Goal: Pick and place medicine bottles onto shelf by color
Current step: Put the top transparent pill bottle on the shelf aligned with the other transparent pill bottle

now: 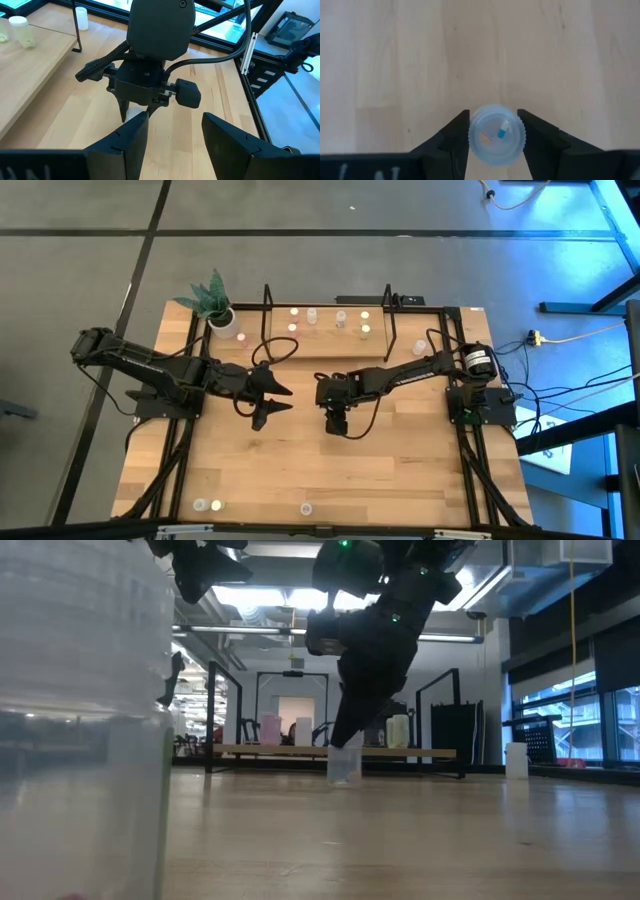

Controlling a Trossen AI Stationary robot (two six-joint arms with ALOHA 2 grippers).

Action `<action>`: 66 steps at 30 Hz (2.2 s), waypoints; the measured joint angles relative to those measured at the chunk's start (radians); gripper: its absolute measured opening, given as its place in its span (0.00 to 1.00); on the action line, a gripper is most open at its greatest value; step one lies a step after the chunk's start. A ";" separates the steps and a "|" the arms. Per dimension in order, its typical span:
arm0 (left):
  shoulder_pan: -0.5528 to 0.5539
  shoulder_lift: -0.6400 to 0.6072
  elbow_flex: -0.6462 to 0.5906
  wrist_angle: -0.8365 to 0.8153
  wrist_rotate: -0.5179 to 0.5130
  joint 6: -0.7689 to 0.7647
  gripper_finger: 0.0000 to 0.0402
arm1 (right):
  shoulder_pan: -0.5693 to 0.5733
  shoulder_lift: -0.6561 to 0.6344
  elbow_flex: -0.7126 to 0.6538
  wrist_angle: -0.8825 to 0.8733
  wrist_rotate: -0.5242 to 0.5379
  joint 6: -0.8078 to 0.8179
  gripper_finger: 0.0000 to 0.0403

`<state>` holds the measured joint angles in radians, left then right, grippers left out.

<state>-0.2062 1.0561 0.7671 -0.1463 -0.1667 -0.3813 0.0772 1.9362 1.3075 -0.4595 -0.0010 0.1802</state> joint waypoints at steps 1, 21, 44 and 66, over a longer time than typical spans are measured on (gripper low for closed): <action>0.000 0.000 0.000 0.000 0.000 0.000 0.45 | 0.000 0.000 0.000 0.000 0.012 0.000 0.38; 0.000 0.000 0.000 -0.003 0.000 0.026 0.45 | -0.062 -0.005 0.221 -0.300 0.009 -0.053 0.39; 0.000 0.000 0.000 -0.003 -0.042 0.053 0.45 | -0.381 -0.005 0.426 -0.476 0.088 -0.023 0.39; 0.005 0.000 0.000 -0.003 -0.103 0.050 0.45 | -0.480 -0.004 0.256 -0.270 0.165 0.014 0.39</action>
<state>-0.2012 1.0561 0.7673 -0.1493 -0.2695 -0.3309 -0.4030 1.9320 1.5639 -0.7294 0.1643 0.1944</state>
